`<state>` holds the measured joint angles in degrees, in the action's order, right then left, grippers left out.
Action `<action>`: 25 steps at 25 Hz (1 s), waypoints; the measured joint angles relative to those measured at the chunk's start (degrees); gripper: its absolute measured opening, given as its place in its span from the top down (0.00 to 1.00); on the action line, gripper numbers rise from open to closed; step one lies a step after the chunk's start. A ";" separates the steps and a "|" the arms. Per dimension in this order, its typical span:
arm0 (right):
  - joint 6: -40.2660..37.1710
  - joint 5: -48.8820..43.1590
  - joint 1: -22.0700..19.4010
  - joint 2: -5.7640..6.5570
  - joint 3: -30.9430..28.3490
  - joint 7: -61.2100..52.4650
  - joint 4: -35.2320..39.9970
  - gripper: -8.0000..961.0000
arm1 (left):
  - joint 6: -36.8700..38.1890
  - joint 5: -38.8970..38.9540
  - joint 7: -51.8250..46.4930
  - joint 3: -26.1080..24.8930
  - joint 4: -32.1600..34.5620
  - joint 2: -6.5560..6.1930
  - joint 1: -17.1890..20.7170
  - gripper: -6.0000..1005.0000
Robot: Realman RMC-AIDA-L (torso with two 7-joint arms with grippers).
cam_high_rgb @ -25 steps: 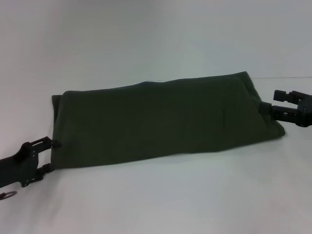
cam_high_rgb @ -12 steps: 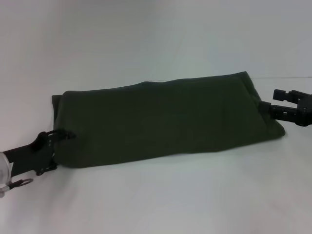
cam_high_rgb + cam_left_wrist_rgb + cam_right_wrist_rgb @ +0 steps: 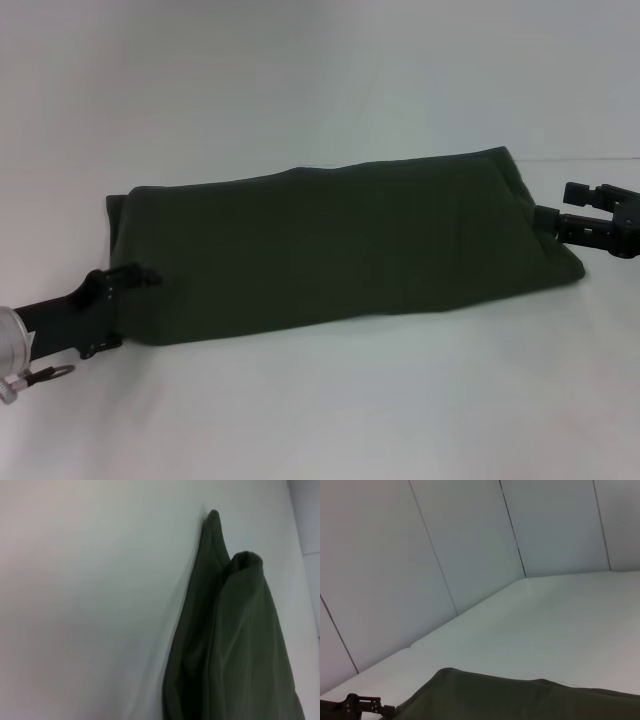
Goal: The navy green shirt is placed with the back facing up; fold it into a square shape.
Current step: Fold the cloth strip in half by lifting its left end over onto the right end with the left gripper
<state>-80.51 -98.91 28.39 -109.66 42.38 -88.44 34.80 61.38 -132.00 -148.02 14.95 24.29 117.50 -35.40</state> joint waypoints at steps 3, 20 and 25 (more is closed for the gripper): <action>0.00 -0.04 0.08 0.00 -0.02 -0.03 0.00 0.05 | 0.00 -0.01 -0.26 0.79 0.01 0.00 -0.19 0.30; 0.01 -0.06 0.26 -0.01 -0.02 -0.23 0.00 0.06 | -0.40 0.21 0.45 0.86 0.04 0.03 -0.36 0.67; 0.05 -0.06 0.26 -0.21 0.02 -0.01 0.00 0.06 | -0.29 0.19 1.61 1.34 0.27 0.02 -0.43 0.64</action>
<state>-80.46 -98.96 28.65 -109.87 42.40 -88.45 34.81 61.09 -131.81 -146.41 16.30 24.55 117.52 -35.84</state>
